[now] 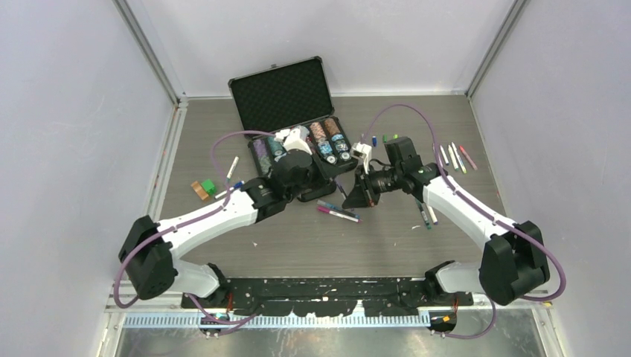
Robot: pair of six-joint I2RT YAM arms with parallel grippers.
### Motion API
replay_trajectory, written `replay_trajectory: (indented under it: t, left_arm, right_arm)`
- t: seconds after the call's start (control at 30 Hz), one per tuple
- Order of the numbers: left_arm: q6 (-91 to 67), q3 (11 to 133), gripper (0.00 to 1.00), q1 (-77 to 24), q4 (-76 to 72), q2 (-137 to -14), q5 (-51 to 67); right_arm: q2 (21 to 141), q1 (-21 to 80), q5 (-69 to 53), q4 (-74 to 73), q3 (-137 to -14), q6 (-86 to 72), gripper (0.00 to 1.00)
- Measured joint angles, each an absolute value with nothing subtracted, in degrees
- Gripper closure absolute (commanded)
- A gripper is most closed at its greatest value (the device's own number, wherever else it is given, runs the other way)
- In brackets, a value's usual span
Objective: Open the pen caps
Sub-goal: Open the pen cap from the pen.
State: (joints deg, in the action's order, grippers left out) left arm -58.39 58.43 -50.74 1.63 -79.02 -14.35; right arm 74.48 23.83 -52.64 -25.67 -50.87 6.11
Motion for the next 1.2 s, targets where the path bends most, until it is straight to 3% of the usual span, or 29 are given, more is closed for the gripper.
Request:
replay_trajectory:
  t: [0.47,0.63,0.8,0.97,1.2]
  left_arm:
    - [-54.8,53.2,1.0,-46.5,2.6,-67.8,-15.2]
    - [-53.0,50.5,1.0,-38.2,-1.3,-60.6,-28.9]
    - [-52.8,48.8,1.0,-36.9,-4.1,-55.6,-32.0]
    - [-51.7,42.7,1.0,-36.6,-9.0,-53.9,-26.6]
    - [-50.8,29.8,1.0,-36.6,-12.8,-51.6,-11.9]
  right_arm:
    - [77.3,28.5,-50.6,-21.5,-56.1,13.6,1.0]
    - [78.5,28.9,-49.8,-35.4,-53.0,18.2,1.0]
    - [78.9,29.8,-48.6,-41.8,-52.3,22.5,1.0]
    - [77.4,27.0,-48.1,-47.4,-52.9,28.7,1.0]
    - [76.5,13.5,-46.5,-54.7,-56.3,36.6,1.0]
